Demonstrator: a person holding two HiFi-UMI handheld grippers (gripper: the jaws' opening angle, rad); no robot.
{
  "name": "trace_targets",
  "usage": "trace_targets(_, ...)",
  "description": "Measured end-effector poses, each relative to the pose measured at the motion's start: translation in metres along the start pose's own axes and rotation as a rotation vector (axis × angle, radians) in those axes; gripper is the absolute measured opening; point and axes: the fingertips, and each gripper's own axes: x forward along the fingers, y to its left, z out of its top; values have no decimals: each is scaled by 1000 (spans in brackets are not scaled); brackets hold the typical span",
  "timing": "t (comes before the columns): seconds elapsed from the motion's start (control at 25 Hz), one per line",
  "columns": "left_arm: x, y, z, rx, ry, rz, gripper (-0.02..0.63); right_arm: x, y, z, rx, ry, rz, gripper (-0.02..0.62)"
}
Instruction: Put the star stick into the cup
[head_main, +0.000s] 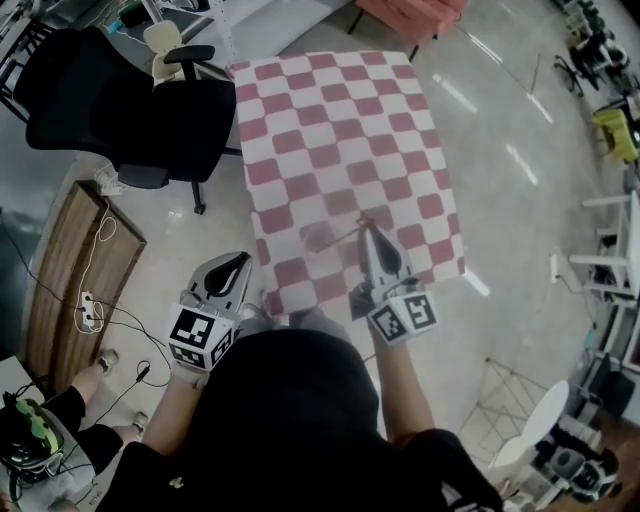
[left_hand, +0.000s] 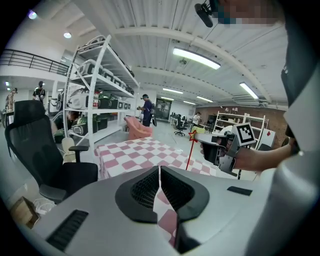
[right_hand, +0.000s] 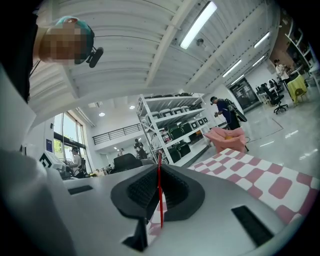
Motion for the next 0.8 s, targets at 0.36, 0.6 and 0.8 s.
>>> trace_targets(0.36, -1, -6, -16, -16, 41, 63, 43, 11, -21, -48, 29, 78, 46, 26)
trace_targets(0.6, -5, -13, -23, -31, 41, 103, 43, 18, -24, -68, 38, 118, 89, 26)
trace_targets(0.8, -8, -14, -30, -49, 42, 141, 43, 22, -30, -71, 36, 120, 114, 26)
